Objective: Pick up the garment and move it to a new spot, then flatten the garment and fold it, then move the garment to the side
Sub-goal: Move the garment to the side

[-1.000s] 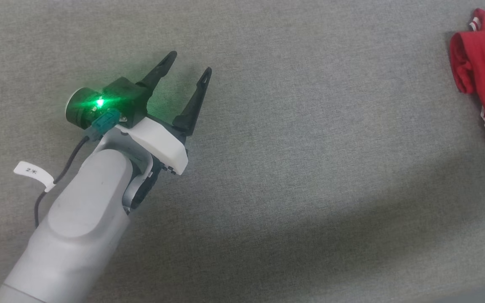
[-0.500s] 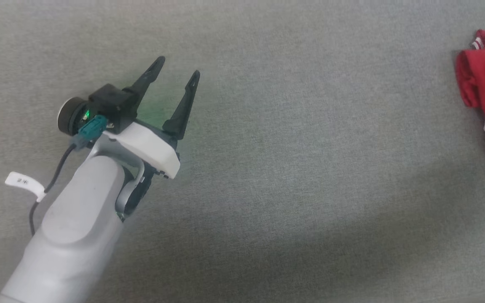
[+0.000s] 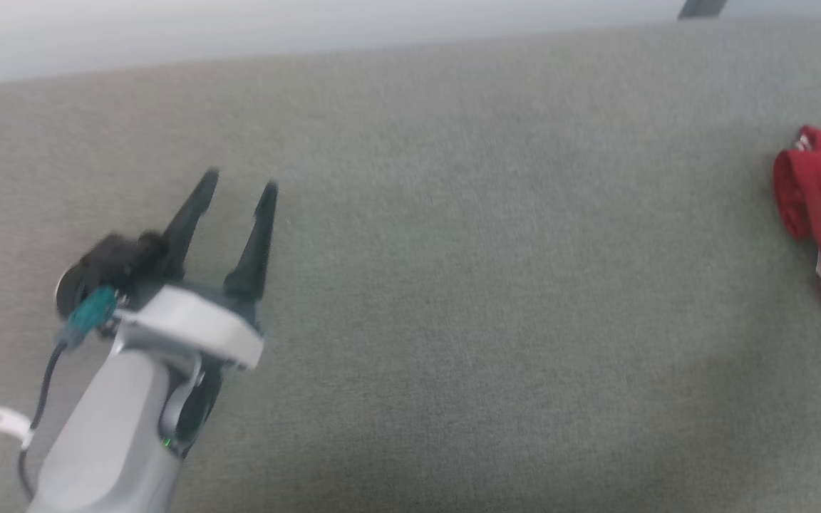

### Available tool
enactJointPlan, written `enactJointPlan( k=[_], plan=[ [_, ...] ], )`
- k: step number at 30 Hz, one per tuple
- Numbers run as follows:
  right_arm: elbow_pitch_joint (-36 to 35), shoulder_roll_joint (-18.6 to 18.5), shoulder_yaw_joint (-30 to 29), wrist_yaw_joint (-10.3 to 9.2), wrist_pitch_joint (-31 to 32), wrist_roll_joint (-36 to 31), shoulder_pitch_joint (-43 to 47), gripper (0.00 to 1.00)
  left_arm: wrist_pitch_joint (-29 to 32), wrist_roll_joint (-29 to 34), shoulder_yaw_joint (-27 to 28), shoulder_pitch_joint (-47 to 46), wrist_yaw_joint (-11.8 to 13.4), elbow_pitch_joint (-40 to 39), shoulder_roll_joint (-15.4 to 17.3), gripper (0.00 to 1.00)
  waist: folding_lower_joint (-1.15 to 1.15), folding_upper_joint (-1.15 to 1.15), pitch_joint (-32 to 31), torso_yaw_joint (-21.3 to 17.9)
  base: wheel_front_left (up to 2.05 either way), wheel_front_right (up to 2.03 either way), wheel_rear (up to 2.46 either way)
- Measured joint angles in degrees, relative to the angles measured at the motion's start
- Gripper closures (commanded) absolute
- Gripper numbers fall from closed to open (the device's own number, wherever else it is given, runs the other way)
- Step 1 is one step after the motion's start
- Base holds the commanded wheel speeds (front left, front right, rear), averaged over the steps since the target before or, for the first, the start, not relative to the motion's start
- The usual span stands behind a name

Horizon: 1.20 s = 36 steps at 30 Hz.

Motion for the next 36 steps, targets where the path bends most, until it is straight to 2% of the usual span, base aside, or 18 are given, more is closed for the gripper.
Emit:
enactJointPlan(
  k=[10,17,27,36],
  plan=[
    [-6.16,4.30,-0.54,-0.01,-2.44,2.61,9.89,0.00,0.00,2.48,6.46,10.17,0.00,-0.92,0.51,0.00,0.00,0.00,-7.34,2.38,0.00,0.00,0.00],
    [-15.17,6.64,-4.03,-0.01,-2.59,2.24,19.87,0.00,0.00,4.12,11.31,18.01,0.44,-3.24,-0.04,0.00,0.00,0.00,-12.05,4.46,0.00,0.00,0.00],
    [-28.22,11.17,-9.68,0.00,-2.67,-1.69,32.85,0.00,0.00,6.52,16.36,25.79,0.12,-5.36,0.07,0.00,0.00,0.00,-15.63,7.41,0.00,0.00,0.00],
    [-39.58,16.90,-14.04,-0.01,-2.67,-5.33,42.56,0.00,0.00,7.45,17.46,29.61,-1.20,-5.02,-0.07,0.00,0.00,0.00,-16.78,8.09,0.00,0.00,0.00]
  ],
)
